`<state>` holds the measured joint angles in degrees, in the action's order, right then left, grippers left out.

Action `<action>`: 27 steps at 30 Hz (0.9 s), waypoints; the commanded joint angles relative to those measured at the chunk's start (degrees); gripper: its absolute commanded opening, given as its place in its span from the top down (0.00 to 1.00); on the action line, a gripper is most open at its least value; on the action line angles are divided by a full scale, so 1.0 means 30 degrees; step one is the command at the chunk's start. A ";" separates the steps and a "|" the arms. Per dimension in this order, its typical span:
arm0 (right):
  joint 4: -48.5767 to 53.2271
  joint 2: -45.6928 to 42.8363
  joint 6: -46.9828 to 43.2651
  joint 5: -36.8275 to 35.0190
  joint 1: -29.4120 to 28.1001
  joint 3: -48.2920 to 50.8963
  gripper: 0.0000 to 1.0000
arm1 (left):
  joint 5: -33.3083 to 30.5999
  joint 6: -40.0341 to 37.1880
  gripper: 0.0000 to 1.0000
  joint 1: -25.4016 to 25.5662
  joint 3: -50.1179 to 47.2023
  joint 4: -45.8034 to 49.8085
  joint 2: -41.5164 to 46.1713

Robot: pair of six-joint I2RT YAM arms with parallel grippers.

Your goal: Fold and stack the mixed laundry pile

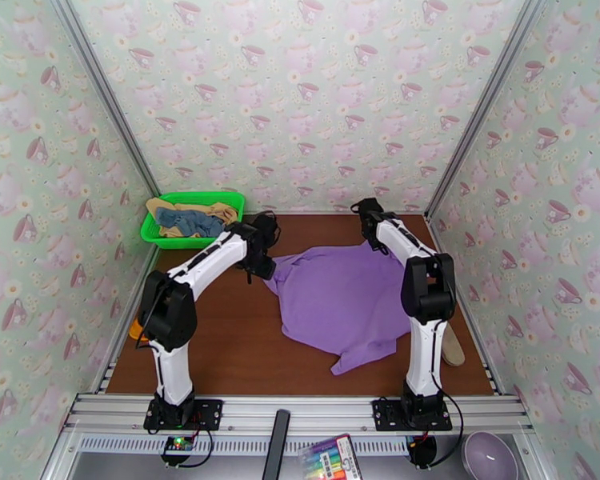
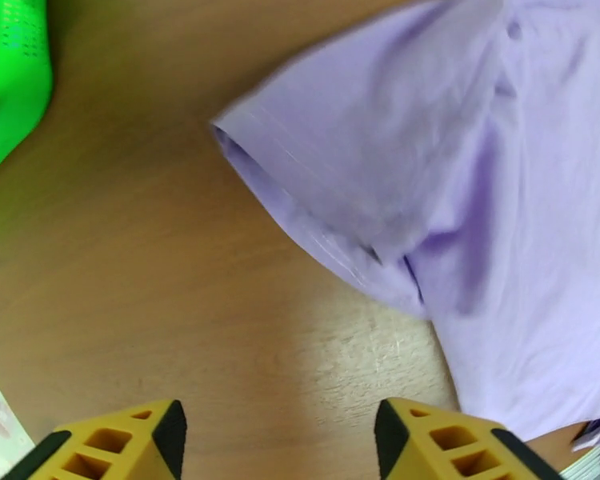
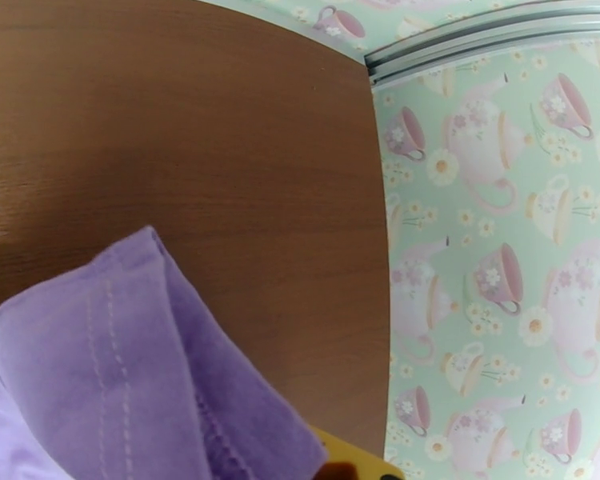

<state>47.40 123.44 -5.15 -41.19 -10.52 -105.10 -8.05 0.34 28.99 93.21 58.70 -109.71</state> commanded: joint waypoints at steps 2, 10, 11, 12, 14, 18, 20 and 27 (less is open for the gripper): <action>0.0178 -0.0993 0.0888 0.0911 -0.0095 0.0327 1.00 | 0.1393 -0.3491 0.33 0.0489 -0.1105 -0.3867 0.0916; 0.0089 -0.1704 0.1196 0.1540 -0.0088 0.1352 1.00 | 0.1584 -0.6424 0.34 0.0441 0.0977 -0.3267 -0.1653; 0.0109 -0.1741 0.1217 0.1574 -0.0088 0.1413 1.00 | 0.1396 -0.6547 0.35 0.0448 0.1261 -0.3046 -0.2061; 0.0095 -0.1798 0.1230 0.1596 -0.0095 0.1486 1.00 | 0.1209 -0.6701 0.36 0.0444 0.1545 -0.2807 -0.2475; 0.0049 -0.1913 0.1247 0.1675 -0.0090 0.1655 1.00 | 0.0943 -0.6873 0.48 0.0413 0.1868 -0.2610 -0.3042; 0.0017 -0.2005 0.1231 0.1790 -0.0088 0.1764 1.00 | 0.0810 -0.6881 0.56 0.0300 0.1918 -0.2762 -0.3361; 0.0030 -0.1998 0.1217 0.1777 -0.0084 0.1767 1.00 | 0.0789 -0.6881 0.56 0.0213 0.1919 -0.2908 -0.3362; 0.0108 -0.2150 0.1305 0.1850 -0.0094 0.1862 1.00 | 0.0607 -0.7049 0.63 -0.0096 0.2293 -0.2953 -0.3463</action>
<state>47.42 119.61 -2.55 -36.60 -10.52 -100.42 -5.32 -19.84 29.17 97.82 49.87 -119.74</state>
